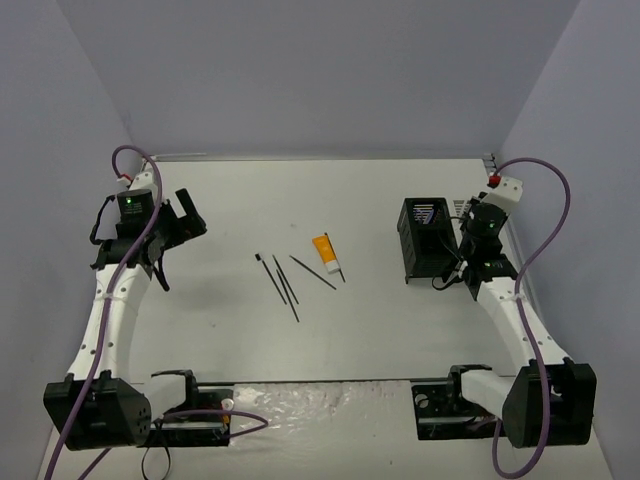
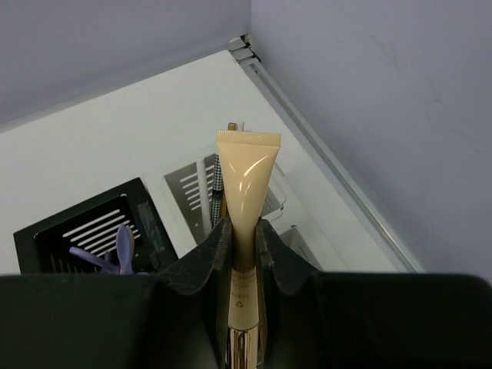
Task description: Organize the makeup
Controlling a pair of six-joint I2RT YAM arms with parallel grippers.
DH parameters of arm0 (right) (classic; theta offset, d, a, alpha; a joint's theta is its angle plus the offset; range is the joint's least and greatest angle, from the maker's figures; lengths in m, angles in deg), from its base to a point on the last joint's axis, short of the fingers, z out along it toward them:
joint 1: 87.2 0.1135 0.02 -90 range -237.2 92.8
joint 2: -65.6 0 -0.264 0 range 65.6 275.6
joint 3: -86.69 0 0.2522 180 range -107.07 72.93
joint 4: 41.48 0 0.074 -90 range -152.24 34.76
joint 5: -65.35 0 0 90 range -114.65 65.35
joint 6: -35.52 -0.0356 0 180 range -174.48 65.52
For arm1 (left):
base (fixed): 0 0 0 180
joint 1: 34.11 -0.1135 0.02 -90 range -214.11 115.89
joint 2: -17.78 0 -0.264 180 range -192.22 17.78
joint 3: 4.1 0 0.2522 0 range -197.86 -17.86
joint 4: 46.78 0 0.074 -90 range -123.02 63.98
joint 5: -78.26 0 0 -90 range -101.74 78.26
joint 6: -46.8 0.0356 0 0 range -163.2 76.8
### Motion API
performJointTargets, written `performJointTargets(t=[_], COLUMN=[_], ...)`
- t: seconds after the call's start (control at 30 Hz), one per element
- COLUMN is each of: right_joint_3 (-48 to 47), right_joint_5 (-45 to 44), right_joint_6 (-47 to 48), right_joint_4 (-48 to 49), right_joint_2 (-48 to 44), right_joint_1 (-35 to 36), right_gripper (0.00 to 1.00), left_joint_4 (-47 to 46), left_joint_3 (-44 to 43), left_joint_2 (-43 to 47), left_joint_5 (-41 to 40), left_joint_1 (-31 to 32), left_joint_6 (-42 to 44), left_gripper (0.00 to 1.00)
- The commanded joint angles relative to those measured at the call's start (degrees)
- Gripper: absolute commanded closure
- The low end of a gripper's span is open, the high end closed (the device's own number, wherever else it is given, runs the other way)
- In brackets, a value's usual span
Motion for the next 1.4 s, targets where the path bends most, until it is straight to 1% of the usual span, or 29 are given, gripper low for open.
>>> performJointTargets(t=[0.0, 0.13, 0.43, 0.57, 0.7, 0.93, 1.17, 1.3, 1.37], right_joint_3=[0.8, 1.3, 2.9, 3.7, 4.3, 5.8, 7.1, 6.8, 6.7], right_joint_5=[-4.0, -5.5, -4.2, -5.2, -4.4, -2.9, -1.9, -0.5, 0.3], right_joint_6=[-0.8, 0.0, 0.8, 1.9, 2.0, 2.3, 2.0, 1.7, 1.2], right_joint_4=[14.7, 18.0, 24.4, 26.2, 27.3, 28.3, 27.8, 26.2, 25.3], right_joint_2=[1.7, 3.9, 8.7, 9.7, 10.6, 11.8, 10.5, 9.6, 9.0], right_joint_1=[-1.5, -2.1, -2.1, -2.1, -2.1, -2.1, -2.1, -2.1, -2.1], right_gripper=[1.0, 1.0, 1.0, 0.99, 0.98, 0.91, 0.78, 0.75, 0.72], left_joint_4=[-2.6, -2.6, -2.7, -2.8, -2.8, -2.9, -2.9, -2.9, -2.9], left_joint_3=[-1.8, -1.8, -1.8, -1.7, -1.7, -1.7, -1.7, -1.8, -1.8], left_joint_2=[0.6, 0.6, 0.6, 0.6, 0.6, 0.7, 0.6, 0.6, 0.6], left_joint_5=[0.5, 0.3, 0.4, 0.5, 0.5, 0.5, 0.7, 0.8, 0.9], left_joint_1=[-0.4, -0.4, -0.4, -0.4, -0.4, -0.4, -0.4, -0.4, -0.4], left_joint_6=[-0.9, -0.9, -0.8, -0.8, -0.9, -0.8, -0.9, -1.0, -1.0], left_gripper=[0.03, 0.03, 0.03, 0.03, 0.03, 0.03, 0.03, 0.03, 0.03])
